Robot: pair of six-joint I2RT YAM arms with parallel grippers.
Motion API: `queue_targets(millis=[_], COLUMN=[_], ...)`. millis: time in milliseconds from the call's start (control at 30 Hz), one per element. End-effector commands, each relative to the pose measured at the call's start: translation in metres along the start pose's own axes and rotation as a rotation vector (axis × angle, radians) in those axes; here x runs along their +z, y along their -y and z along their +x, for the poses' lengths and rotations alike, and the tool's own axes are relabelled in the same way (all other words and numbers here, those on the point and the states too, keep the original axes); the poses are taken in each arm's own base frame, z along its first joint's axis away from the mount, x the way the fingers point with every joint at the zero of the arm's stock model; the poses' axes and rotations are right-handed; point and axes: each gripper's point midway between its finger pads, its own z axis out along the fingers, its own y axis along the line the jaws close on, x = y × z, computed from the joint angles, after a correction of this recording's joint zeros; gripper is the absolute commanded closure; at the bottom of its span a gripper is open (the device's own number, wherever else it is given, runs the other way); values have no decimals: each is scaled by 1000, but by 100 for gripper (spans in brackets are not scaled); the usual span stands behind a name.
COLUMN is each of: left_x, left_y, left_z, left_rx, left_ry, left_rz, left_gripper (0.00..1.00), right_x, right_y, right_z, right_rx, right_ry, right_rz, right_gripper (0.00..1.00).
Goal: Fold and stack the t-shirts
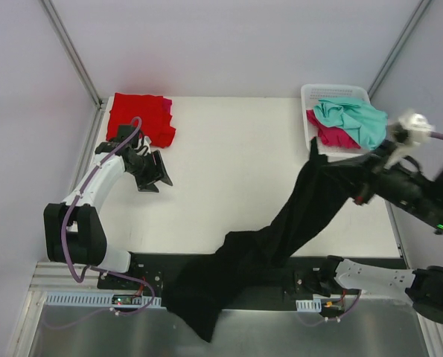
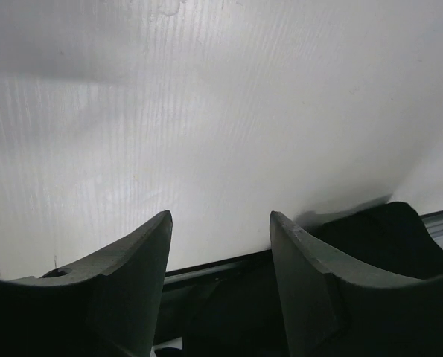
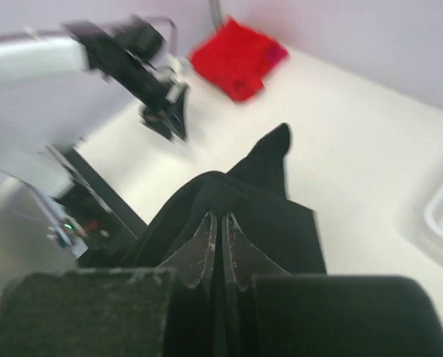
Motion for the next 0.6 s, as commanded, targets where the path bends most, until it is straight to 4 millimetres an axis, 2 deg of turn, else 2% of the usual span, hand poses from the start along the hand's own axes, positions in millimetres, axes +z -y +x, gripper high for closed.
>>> queue_targets(millis=[0, 133, 233, 300, 333, 467, 567], left_x=[-2, -2, -1, -2, -2, -4, -4], left_y=[7, 5, 5, 6, 5, 5, 3], left_z=[-7, -7, -6, -6, -6, -6, -5], left_rx=[-4, 6, 2, 2, 1, 9, 11], left_ry=[19, 23, 18, 19, 19, 27, 25], left_rz=[-2, -9, -8, -5, -7, -7, -16], left_gripper=[45, 45, 45, 45, 45, 45, 45], right_x=[66, 89, 110, 116, 119, 109, 109], right_y=[32, 52, 84, 109, 128, 172, 178], right_z=[54, 79, 103, 113, 119, 125, 132], right_rx=[-82, -98, -81, -77, -99, -112, -133], right_ry=[-265, -376, -478, -511, -533, -541, -576], right_rz=[215, 323, 458, 564, 662, 889, 909], right_gripper=[99, 99, 99, 99, 99, 99, 99])
